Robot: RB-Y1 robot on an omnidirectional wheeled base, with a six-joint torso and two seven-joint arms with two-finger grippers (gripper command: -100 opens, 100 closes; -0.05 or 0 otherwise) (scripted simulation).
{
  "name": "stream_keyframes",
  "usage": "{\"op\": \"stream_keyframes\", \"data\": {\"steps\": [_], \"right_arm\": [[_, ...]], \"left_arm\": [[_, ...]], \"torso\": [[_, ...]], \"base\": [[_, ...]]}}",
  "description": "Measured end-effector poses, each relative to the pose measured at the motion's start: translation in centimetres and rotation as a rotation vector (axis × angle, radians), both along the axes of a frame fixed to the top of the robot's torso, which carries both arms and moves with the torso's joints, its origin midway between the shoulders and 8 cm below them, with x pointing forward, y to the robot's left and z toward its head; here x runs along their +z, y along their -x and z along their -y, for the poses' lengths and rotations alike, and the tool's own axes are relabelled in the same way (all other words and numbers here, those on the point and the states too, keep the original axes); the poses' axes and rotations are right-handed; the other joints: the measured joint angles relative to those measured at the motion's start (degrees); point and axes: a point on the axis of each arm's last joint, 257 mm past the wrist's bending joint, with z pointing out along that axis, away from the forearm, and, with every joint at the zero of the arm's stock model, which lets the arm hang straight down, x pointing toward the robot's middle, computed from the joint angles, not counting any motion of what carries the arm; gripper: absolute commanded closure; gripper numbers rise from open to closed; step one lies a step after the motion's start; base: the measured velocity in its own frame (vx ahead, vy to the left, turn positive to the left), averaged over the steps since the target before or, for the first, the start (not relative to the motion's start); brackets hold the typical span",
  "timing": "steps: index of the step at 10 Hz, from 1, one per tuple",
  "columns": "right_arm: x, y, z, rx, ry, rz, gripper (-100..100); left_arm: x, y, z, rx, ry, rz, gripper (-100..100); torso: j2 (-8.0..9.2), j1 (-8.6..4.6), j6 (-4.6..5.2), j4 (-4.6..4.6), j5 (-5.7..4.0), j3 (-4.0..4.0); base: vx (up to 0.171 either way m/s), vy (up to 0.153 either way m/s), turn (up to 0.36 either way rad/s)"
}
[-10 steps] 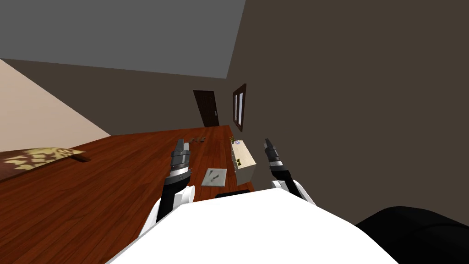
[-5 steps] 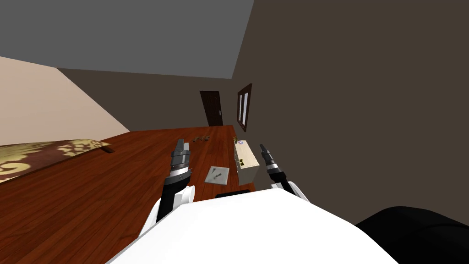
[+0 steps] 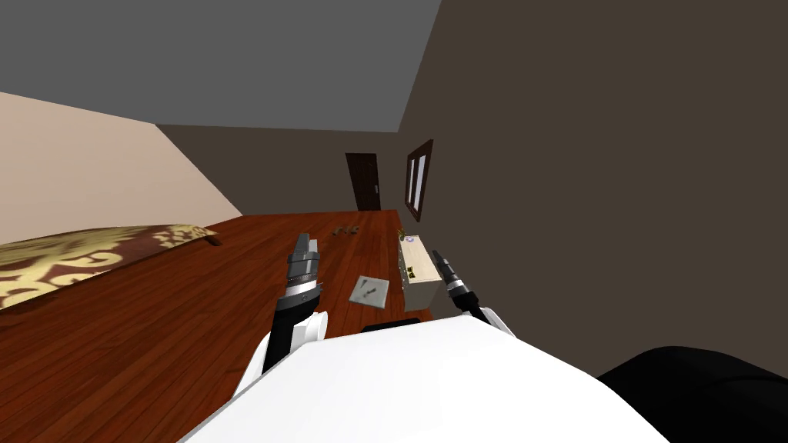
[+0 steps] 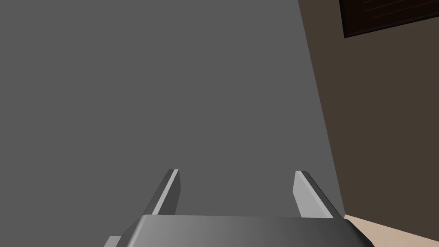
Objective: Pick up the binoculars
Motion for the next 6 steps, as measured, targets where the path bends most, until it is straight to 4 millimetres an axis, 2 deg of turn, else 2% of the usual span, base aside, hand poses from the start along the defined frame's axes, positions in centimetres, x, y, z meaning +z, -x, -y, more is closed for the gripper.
{"op": "stream_keyframes", "data": {"steps": [4, 5, 6], "right_arm": [[-5.3, 0.5, -0.6, 0.018, 0.062, -0.122, -100], [-6.5, 0.6, -0.2, 0.019, 0.075, -0.149, -100], [-7.2, 0.6, 0.0, 0.019, 0.078, -0.161, -100]], "left_arm": [[0.0, 0.0, 0.0, 0.000, 0.000, 0.000, 0], [0.0, 0.0, 0.0, 0.000, 0.000, 0.000, 0], [0.0, 0.0, 0.0, 0.000, 0.000, 0.000, 0]], "torso": [[0.01, 0.02, 0.00, 0.01, 0.01, 0.01], [0.01, -0.02, 0.04, 0.00, 0.00, 0.01], [-0.01, -0.05, 0.04, 0.00, 0.00, 0.00]], "base": [[-0.011, 0.019, 0.144], [-0.004, 0.006, -0.018], [-0.006, 0.019, 0.187]]}}
